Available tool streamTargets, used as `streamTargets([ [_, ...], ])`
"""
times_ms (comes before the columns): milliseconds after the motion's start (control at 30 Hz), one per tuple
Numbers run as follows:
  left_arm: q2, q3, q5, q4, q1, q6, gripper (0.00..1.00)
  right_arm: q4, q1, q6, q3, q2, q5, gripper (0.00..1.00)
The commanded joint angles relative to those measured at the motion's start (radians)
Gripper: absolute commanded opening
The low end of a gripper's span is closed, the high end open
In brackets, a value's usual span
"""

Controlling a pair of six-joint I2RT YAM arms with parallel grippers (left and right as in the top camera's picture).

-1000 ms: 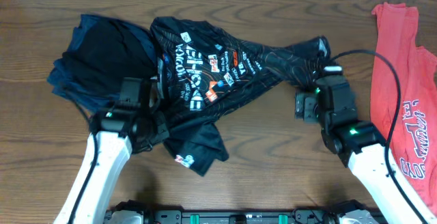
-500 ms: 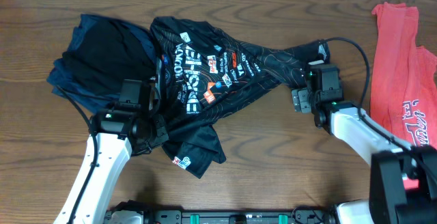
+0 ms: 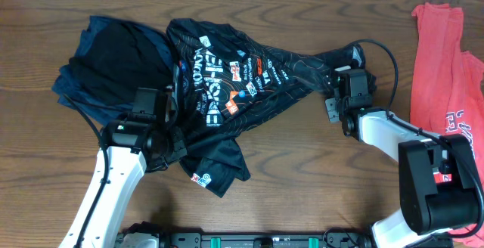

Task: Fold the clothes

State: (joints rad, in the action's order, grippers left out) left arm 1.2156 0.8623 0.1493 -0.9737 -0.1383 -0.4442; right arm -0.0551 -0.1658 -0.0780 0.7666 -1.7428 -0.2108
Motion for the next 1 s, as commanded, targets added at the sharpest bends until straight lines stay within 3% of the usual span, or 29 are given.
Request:
streamTargets([
  [0,0.001,0.007,-0.021,-0.006,0.004,0.010,0.06,-0.081,0.009,0.132,-0.029,0.022,-0.009,0.01],
  [133,0.001,0.007,-0.031,-0.006,0.004,0.010,0.06,-0.124,0.010,0.175,-0.028,0.206,0.016,0.01],
  [233,0.001,0.007,-0.031,-0.005,0.004,0.010,0.06,-0.060,0.011,0.173,-0.028,0.336,-0.039,0.01],
  [367,0.001,0.007,-0.031,-0.005,0.004,0.010,0.06,0.216,0.039,0.140,-0.028,0.417,-0.137,0.01],
  [500,0.001,0.007,-0.031,-0.005,0.004,0.010,0.06,0.462,0.131,0.165,-0.010,0.327,-0.139,0.02],
  [533,0.001,0.007,-0.031,-0.005,0.004,0.010,0.06,0.458,0.156,0.190,0.012,0.286,-0.128,0.12],
  [567,0.001,0.007,-0.031,-0.005,0.004,0.010,0.06,0.421,0.183,0.212,0.049,0.234,-0.087,0.28],
  [600,0.001,0.007,-0.031,-0.006,0.004,0.010,0.06,0.373,0.204,0.225,0.084,0.187,-0.038,0.53],
  [633,0.001,0.007,-0.031,-0.005,0.004,0.010,0.06,0.296,0.223,0.224,0.134,0.128,0.028,0.72],
  [700,0.001,0.007,-0.031,-0.005,0.004,0.010,0.06,0.168,0.237,0.222,0.203,0.057,0.084,0.99],
  [800,0.001,0.007,-0.031,-0.005,0.004,0.010,0.06,0.037,0.237,0.222,0.259,0.018,0.080,0.99],
  [967,0.001,0.007,-0.031,-0.005,0.004,0.010,0.06,0.032,0.237,0.222,0.259,0.037,0.082,0.99],
])
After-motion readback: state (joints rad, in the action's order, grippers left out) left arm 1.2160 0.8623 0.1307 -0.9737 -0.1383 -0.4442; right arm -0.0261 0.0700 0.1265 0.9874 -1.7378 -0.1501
